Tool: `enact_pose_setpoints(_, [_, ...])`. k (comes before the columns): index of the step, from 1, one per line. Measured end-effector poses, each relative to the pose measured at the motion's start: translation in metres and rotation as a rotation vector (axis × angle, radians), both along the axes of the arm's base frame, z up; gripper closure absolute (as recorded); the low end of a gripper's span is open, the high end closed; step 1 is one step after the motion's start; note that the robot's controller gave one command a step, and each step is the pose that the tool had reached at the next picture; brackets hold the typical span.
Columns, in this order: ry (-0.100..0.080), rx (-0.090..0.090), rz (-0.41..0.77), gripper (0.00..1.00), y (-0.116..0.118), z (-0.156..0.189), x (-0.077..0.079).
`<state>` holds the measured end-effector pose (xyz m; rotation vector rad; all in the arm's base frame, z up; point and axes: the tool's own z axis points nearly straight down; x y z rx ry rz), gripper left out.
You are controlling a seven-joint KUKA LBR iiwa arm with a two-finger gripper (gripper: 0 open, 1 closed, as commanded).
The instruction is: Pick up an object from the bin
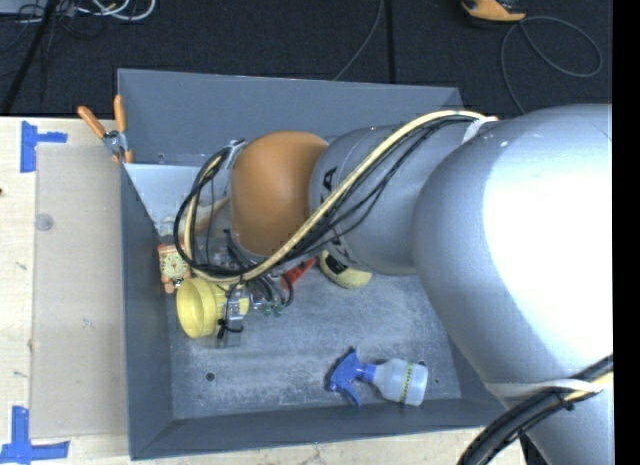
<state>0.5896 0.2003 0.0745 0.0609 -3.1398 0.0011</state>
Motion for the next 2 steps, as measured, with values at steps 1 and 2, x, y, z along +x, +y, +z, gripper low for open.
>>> enact_pose_setpoints(1, [0.001, 0.002, 0.048, 0.0, 0.015, -0.003, -0.004])
enact_pose_setpoints(2, [0.03, -0.019, 0.176, 1.0, 0.039, -0.005, 0.026])
